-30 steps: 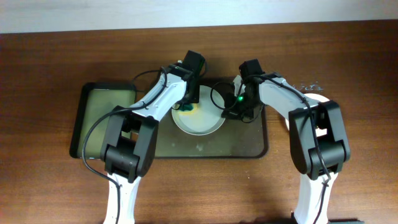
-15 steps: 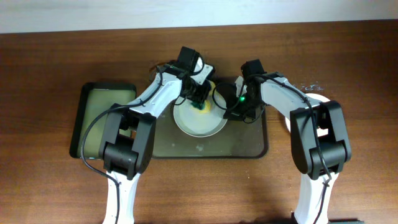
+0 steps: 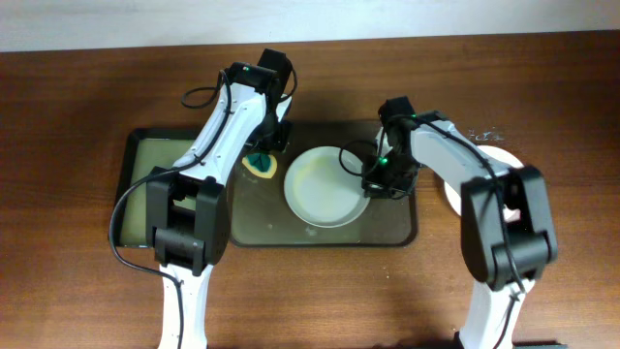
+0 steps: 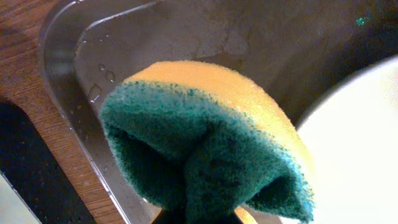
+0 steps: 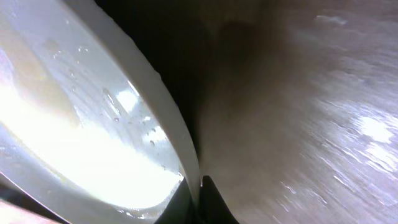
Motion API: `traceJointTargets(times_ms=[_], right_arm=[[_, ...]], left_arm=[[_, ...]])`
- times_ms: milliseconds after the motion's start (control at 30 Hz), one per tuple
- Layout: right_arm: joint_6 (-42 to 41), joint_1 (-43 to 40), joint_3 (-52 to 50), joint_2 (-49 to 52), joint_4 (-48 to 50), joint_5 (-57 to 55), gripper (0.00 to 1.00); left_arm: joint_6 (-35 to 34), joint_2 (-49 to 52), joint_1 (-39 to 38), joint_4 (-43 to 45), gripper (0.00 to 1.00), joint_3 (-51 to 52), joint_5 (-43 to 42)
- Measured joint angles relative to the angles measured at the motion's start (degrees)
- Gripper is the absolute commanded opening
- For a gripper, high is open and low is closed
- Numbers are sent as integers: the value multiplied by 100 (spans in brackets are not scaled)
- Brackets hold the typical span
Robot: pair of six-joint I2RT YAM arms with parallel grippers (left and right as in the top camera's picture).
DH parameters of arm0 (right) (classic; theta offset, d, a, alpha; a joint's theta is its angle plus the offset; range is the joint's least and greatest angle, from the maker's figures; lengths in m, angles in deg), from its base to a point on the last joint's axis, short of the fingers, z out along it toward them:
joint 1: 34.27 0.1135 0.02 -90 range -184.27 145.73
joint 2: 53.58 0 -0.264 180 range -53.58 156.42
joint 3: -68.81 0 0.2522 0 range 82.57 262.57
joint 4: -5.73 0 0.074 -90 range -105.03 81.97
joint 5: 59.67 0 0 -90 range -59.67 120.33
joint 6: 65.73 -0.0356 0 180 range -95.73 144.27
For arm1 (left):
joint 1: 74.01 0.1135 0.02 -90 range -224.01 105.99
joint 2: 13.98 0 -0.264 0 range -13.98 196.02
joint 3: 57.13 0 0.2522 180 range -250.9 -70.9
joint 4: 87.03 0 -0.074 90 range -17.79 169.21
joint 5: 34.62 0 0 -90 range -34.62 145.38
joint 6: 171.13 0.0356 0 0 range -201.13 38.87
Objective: Clean dirty plates on tray and stack at the side
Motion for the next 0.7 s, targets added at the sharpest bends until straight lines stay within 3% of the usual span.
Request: traceJointTargets(times_ms=[100, 233, 467, 700], right_arm=[[-2, 125, -7, -907, -289, -1008, 4], [-55, 977, -7, -2081, -737, -2986, 4], [-800, 2544, -7, -2306, -1392, -6398, 4], [-949, 3788, -7, -2310, -1635, -9202, 4]], left_arm=[[0, 0, 0, 2, 0, 0, -20], [0, 0, -2, 72, 0, 0, -37], [0, 0, -2, 107, 0, 0, -37], [-2, 0, -2, 133, 0, 0, -39]])
